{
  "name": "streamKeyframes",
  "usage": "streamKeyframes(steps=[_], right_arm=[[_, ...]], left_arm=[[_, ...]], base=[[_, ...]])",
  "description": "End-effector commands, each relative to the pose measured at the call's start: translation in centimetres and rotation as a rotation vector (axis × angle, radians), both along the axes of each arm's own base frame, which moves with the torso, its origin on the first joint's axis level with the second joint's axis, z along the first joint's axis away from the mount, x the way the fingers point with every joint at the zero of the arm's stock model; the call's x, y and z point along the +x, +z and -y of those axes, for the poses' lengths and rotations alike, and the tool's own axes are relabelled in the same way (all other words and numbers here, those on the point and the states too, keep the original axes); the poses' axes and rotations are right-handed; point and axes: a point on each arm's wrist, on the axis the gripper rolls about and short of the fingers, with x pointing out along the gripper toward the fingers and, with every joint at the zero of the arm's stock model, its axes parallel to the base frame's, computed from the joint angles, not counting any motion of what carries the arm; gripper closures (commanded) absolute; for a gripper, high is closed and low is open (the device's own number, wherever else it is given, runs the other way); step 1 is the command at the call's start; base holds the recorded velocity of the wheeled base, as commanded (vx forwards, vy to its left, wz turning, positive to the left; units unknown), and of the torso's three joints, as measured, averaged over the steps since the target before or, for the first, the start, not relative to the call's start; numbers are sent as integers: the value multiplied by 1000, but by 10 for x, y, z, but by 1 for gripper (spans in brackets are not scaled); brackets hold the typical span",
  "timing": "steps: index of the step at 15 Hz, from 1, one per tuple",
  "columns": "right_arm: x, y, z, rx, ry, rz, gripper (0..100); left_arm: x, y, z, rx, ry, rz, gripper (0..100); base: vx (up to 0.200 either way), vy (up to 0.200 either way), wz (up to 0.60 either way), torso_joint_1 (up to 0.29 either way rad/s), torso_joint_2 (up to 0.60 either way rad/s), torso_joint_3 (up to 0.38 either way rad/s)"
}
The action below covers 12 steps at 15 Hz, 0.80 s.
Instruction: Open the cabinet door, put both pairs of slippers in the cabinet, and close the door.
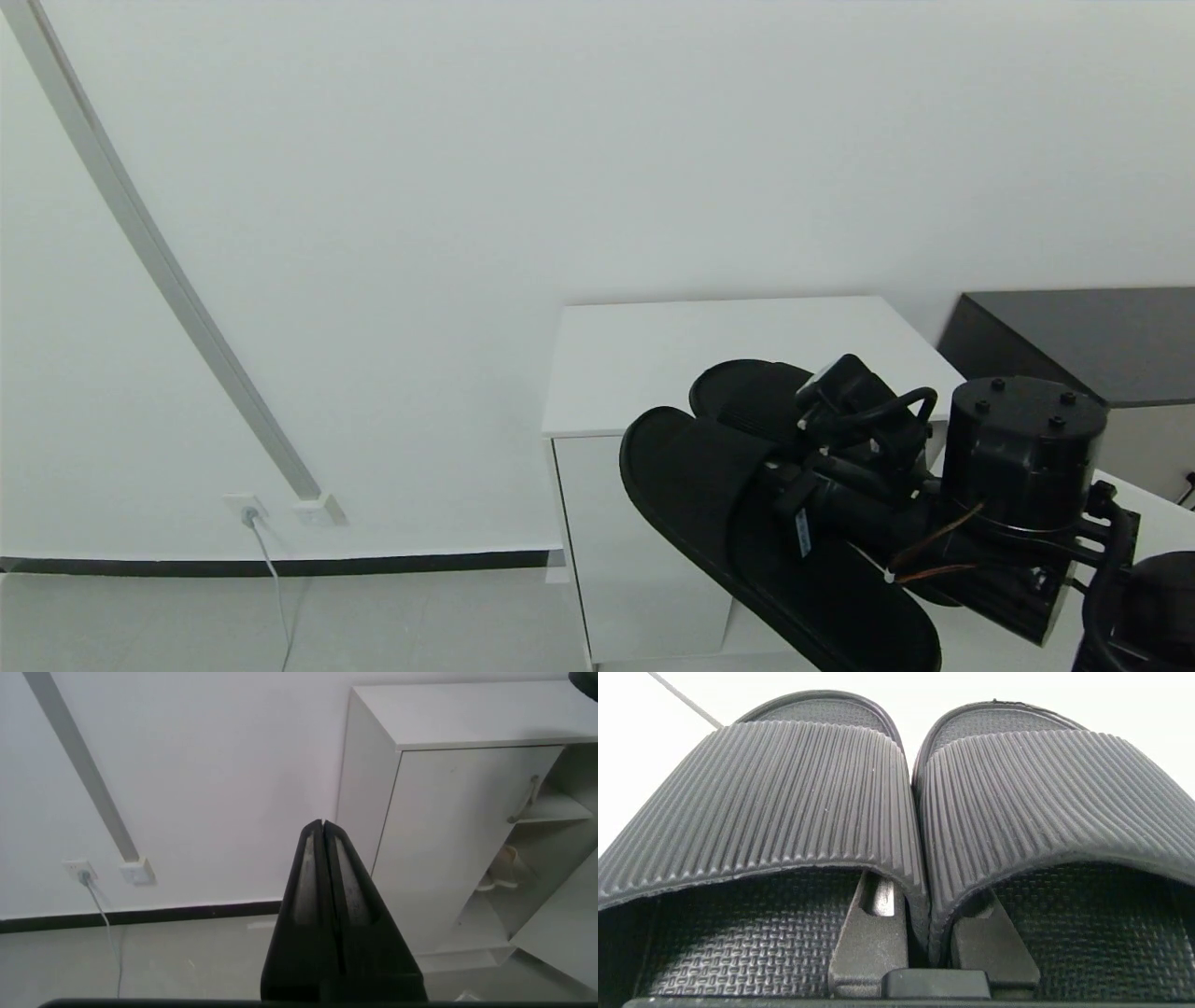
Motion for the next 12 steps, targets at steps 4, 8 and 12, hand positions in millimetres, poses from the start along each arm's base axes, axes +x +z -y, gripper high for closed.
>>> streamKeyframes(steps=[4,8,12], right_arm=[[1,-3,-1,-8,0,-7,100],[1,-5,-1,-12,0,-12,100],[1,-5,-2,-13,0,-13,100]], left_arm=[[0,0,0,0,1,-1,100],[0,0,0,0,1,-1,100],[0,0,0,0,1,-1,100]], base=[[0,0,0,0,0,0],[0,0,0,0,0,0],[0,-200,0,-2,2,1]])
